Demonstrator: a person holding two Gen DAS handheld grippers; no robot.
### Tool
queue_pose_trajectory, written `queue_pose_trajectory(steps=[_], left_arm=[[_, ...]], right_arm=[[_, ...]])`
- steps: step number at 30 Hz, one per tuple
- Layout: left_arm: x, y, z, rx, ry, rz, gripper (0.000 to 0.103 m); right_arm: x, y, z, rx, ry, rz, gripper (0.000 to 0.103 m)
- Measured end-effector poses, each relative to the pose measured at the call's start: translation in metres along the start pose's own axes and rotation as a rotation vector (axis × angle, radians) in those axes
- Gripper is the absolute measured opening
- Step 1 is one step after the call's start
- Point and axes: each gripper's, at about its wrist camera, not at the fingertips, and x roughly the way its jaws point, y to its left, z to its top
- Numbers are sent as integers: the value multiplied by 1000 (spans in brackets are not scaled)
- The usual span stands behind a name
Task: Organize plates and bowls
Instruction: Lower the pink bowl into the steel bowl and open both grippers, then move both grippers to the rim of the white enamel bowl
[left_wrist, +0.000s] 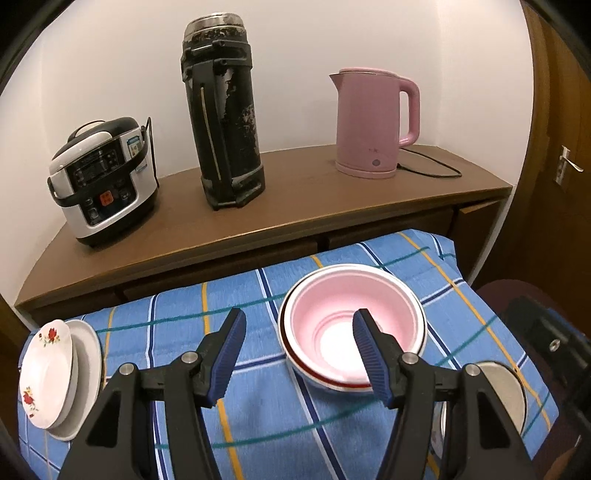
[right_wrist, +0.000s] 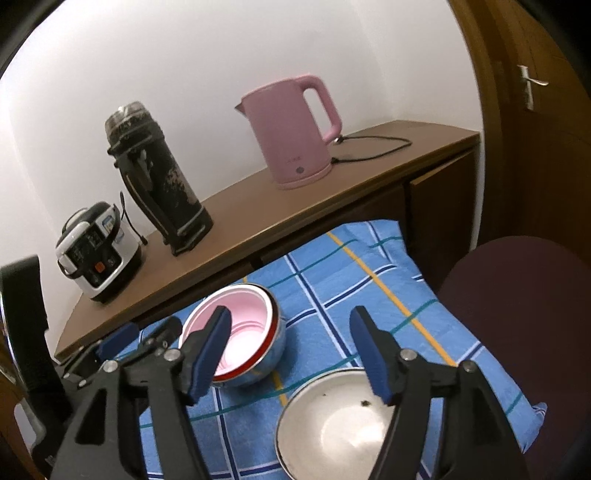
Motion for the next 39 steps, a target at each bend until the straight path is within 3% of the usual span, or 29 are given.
queue_pose_trajectory(steps=[13, 18, 28, 39], left_arm=[[-29, -12, -32, 15, 10, -34, 63], [-36, -18, -40, 19, 13, -43, 63], [-52, -27, -56, 33, 18, -69, 63], [-59, -36, -73, 54, 34, -88, 63]], right_arm=[[-48, -30, -23, 25, -93, -33, 80], [-67, -43, -37, 43, -134, -64, 90], [-92, -56, -55, 28, -162, -117, 90], [-116, -66, -76, -23, -256, -222, 90]])
